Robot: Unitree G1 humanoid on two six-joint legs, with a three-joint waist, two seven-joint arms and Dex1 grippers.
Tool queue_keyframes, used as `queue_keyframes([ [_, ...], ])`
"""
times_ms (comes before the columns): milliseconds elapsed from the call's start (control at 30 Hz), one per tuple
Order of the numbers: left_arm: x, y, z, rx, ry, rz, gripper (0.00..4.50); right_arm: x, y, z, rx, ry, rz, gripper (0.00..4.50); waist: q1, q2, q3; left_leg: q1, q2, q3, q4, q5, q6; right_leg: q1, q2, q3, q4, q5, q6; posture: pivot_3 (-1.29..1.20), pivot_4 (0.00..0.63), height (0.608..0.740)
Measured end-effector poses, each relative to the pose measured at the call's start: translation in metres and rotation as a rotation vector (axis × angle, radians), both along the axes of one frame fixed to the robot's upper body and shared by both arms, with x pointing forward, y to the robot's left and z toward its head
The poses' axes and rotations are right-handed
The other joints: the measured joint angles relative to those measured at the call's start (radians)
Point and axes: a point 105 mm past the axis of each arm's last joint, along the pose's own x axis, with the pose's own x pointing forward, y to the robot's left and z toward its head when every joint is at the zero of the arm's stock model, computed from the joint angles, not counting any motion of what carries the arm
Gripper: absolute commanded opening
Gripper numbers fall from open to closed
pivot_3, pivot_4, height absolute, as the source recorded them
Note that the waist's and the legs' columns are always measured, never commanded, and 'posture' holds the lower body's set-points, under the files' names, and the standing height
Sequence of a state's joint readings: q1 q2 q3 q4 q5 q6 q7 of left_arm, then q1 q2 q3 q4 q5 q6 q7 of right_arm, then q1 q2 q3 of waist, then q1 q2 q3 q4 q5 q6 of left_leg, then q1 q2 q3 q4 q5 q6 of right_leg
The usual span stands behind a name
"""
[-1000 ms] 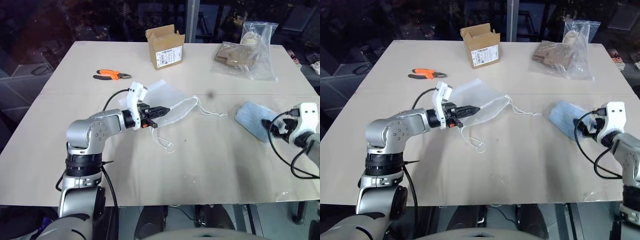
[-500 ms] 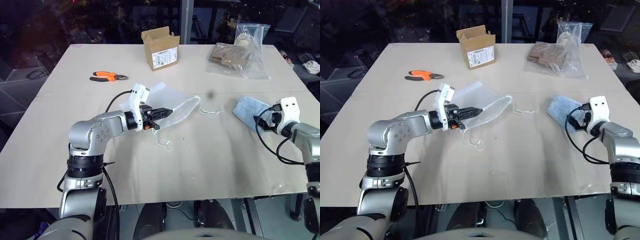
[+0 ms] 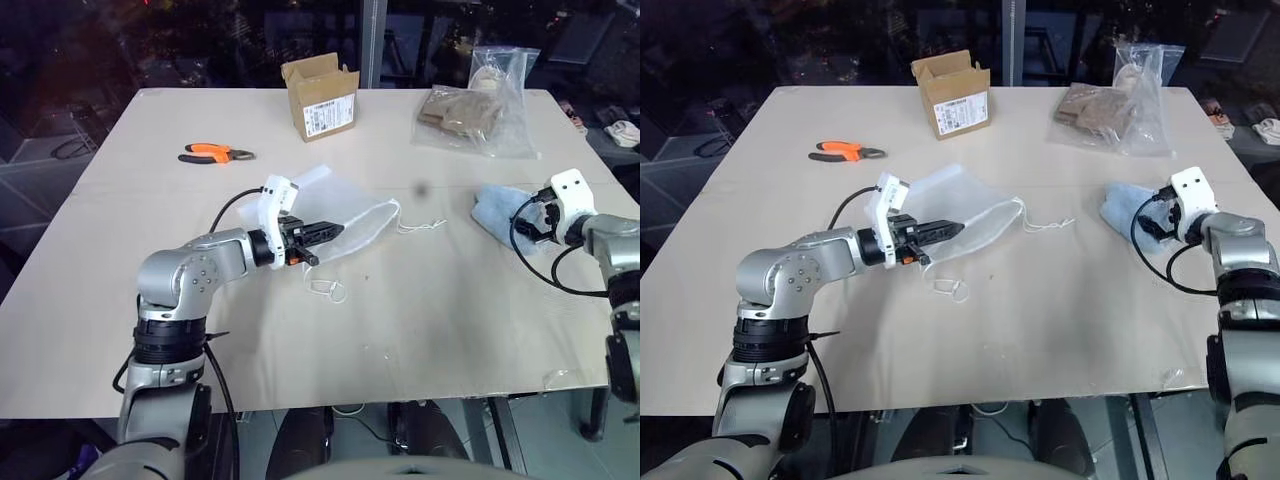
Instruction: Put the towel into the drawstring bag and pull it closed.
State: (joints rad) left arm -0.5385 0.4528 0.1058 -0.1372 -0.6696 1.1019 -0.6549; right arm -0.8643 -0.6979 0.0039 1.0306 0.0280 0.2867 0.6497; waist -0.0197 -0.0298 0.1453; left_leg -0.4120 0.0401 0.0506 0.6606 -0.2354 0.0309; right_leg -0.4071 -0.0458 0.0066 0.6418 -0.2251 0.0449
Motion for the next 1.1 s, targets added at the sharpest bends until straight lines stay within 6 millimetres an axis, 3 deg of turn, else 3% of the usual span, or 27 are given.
queue_keyframes([
  [100, -0.001, 0.001, -0.001, 0.003, 0.001, 0.004, 0.04, -0.001, 0.003, -0.007, 0.05, 0.044, 0.013, 4.5, 0.0, -0.006, -0.003, 0.004, 0.0, -0.001, 0.0, 0.0, 0.0, 0.005, 0.0, 0.0, 0.0, -0.001, -0.002, 0.0, 0.15, 0.74],
  [200, -0.003, 0.002, -0.006, 0.005, 0.015, 0.015, 0.0, -0.004, 0.023, -0.014, 0.14, 0.11, 0.097, 3.02, -0.007, -0.008, -0.003, 0.015, 0.001, 0.0, -0.004, 0.0, 0.0, 0.013, 0.0, 0.001, -0.001, -0.002, -0.003, 0.0, 0.15, 0.74],
  [233, -0.002, 0.003, -0.007, 0.008, 0.016, 0.021, 0.0, -0.004, 0.029, -0.014, 0.164, 0.123, 0.121, 2.9, -0.011, -0.008, -0.003, 0.015, 0.001, 0.0, -0.005, 0.0, 0.0, 0.013, 0.0, 0.001, -0.001, -0.002, -0.003, 0.0, 0.15, 0.74],
  [400, -0.002, 0.002, -0.007, 0.004, 0.012, 0.029, 0.0, -0.011, 0.059, -0.012, 0.239, 0.12, 0.231, 0.67, -0.026, -0.007, -0.003, 0.017, 0.003, -0.003, -0.01, 0.0, -0.001, 0.011, 0.005, 0.003, 0.0, 0.0, -0.001, 0.0, 0.15, 0.74],
  [467, -0.001, 0.003, -0.007, 0.002, 0.007, 0.034, 0.0, -0.02, 0.068, -0.011, 0.256, 0.067, 0.264, 0.01, -0.024, -0.007, -0.003, 0.016, 0.005, -0.003, -0.012, 0.0, -0.001, 0.009, 0.006, 0.004, 0.0, -0.001, -0.001, 0.0, 0.15, 0.74],
  [533, -0.002, 0.001, -0.007, -0.002, 0.004, 0.028, 0.0, -0.027, 0.078, -0.008, 0.3, 0.023, 0.285, 0.01, -0.022, -0.005, -0.002, 0.014, 0.006, -0.003, -0.013, -0.001, -0.001, 0.006, 0.008, 0.006, 0.001, -0.001, -0.001, 0.0, 0.15, 0.74],
  [600, -0.001, 0.0, -0.006, -0.005, 0.003, 0.026, 0.0, -0.046, 0.107, -0.002, 0.427, -0.032, 0.374, 0.01, -0.021, -0.003, 0.0, 0.013, 0.006, -0.003, -0.013, -0.001, -0.001, 0.004, 0.009, 0.007, 0.001, -0.001, -0.001, 0.0, 0.15, 0.74],
  [700, -0.001, 0.0, -0.005, -0.01, 0.002, 0.021, 0.0, -0.083, 0.152, 0.027, 0.62, -0.116, 0.54, 0.01, -0.014, 0.007, 0.006, 0.006, 0.005, -0.002, -0.013, -0.001, -0.001, -0.002, 0.008, 0.007, 0.001, -0.001, -0.001, 0.0, 0.15, 0.74],
  [767, -0.001, -0.001, -0.006, -0.01, 0.004, 0.016, 0.0, -0.106, 0.178, 0.058, 0.673, -0.195, 0.651, 0.01, -0.012, 0.007, 0.006, 0.0, 0.005, -0.003, -0.009, 0.0, -0.001, -0.007, 0.008, 0.006, 0.002, 0.0, -0.001, 0.0, 0.15, 0.74],
  [833, -0.001, -0.004, -0.007, -0.005, 0.009, 0.003, 0.0, -0.115, 0.194, 0.072, 0.683, -0.243, 0.692, 0.01, -0.011, 0.007, 0.005, -0.001, 0.003, -0.003, -0.009, 0.0, -0.001, -0.007, 0.008, 0.007, 0.001, 0.0, -0.001, 0.0, 0.15, 0.74],
  [900, -0.001, -0.007, -0.008, 0.0, 0.011, -0.006, 0.0, -0.113, 0.215, 0.071, 0.704, -0.249, 0.683, 0.01, -0.01, 0.006, 0.005, -0.001, 0.002, -0.003, -0.008, 0.0, -0.001, -0.007, 0.008, 0.008, 0.0, 0.0, -0.001, 0.0, 0.15, 0.74],
  [1000, 0.002, -0.012, -0.001, -0.012, -0.014, -0.022, 0.0, -0.108, 0.25, 0.046, 0.657, -0.189, 0.661, 0.01, -0.008, 0.006, 0.005, -0.002, 0.001, -0.003, -0.007, 0.0, -0.001, -0.007, 0.008, 0.01, 0.001, -0.001, -0.001, 0.0, 0.15, 0.74],
  [1100, 0.003, -0.014, 0.003, -0.034, -0.013, -0.026, 0.0, -0.099, 0.254, 0.029, 0.629, -0.187, 0.59, 0.01, 0.006, 0.006, 0.005, -0.003, 0.0, -0.003, -0.007, 0.0, -0.001, -0.007, 0.008, 0.01, 0.0, -0.001, 0.0, 0.0, 0.15, 0.74],
])
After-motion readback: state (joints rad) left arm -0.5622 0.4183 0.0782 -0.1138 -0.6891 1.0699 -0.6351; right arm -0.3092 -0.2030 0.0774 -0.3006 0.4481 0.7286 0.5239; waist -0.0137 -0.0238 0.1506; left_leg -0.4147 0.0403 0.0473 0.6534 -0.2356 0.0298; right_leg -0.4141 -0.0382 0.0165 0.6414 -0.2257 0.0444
